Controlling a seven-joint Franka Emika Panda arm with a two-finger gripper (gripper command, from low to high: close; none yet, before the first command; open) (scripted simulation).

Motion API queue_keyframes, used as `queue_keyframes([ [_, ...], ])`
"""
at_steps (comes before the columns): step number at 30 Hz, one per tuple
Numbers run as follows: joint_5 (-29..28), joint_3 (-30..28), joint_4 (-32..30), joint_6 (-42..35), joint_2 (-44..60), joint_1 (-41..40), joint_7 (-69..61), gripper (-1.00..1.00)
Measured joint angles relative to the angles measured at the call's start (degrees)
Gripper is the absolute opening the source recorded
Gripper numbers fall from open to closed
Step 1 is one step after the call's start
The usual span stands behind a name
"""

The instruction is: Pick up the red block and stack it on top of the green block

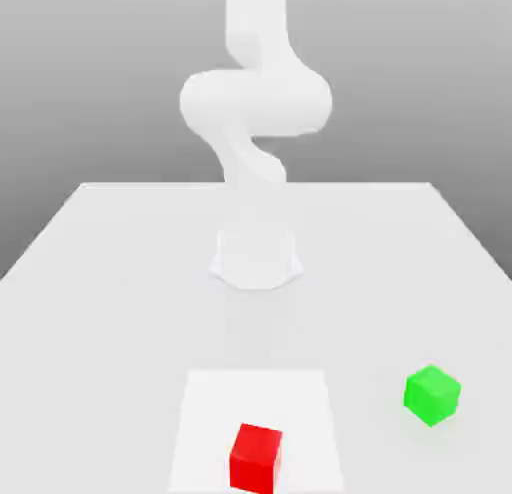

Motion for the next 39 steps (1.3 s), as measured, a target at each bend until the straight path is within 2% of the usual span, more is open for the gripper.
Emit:
queue_keyframes([
  [16,-3.0,3.1,-5.9,12.8,33.6,-3.4,10.4,0.0],
  [24,-1.9,3.2,-8.9,19.1,50.1,-3.4,13.7,0.0],
  [29,-2.7,2.3,-8.1,26.9,60.5,-2.7,14.9,0.0],
  [30,-2.9,2.0,-7.8,28.2,62.1,-2.5,15.0,-1.0],
  [36,-3.1,1.9,-7.7,28.9,62.9,-2.4,15.2,-1.0],
  [39,-2.4,2.4,-8.3,25.8,59.2,-2.7,14.7,-1.0],
])
